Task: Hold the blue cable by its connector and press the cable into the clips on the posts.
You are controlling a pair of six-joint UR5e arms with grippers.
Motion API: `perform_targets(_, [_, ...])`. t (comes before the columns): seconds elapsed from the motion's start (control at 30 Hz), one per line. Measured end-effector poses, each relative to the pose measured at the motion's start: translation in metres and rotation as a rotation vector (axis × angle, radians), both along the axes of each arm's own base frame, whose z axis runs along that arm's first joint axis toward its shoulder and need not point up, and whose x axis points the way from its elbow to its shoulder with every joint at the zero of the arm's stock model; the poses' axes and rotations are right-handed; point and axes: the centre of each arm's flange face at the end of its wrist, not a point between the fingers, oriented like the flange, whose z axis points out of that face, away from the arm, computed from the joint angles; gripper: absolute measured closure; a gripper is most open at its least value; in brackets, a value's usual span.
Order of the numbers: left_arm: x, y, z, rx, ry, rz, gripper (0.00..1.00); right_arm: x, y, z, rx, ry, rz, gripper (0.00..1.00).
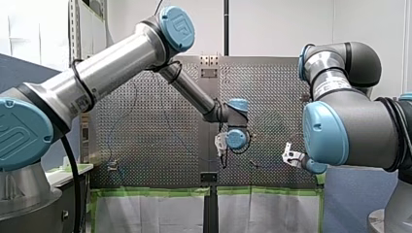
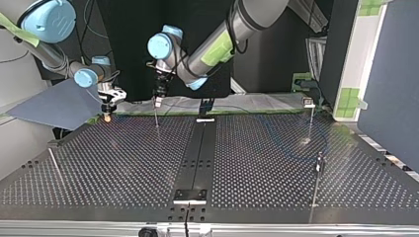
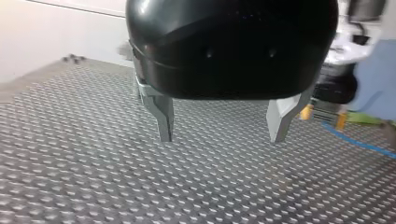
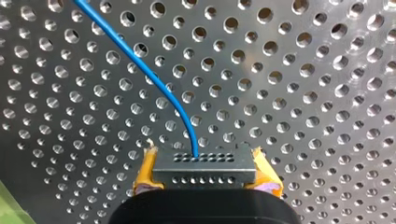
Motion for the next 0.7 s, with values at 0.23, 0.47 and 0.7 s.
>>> perform_targets(0.23, [-0.010,0.010,0.025,-0.044,-0.032,0.013,0.02,0.002,0.001,-0.001,0.003,-0.005,0.009,1.00])
perform_targets(0.47, [-0.024,0.023,0.045,-0.063,-0.032,0.011,0.02,0.003,0.001,-0.002,0.004,-0.006,0.014,1.00])
perform_targets(0.7, [-0.032,0.036,0.068,-0.110,-0.059,-0.002,0.02,0.006,0.003,-0.002,0.005,-0.006,0.024,1.00])
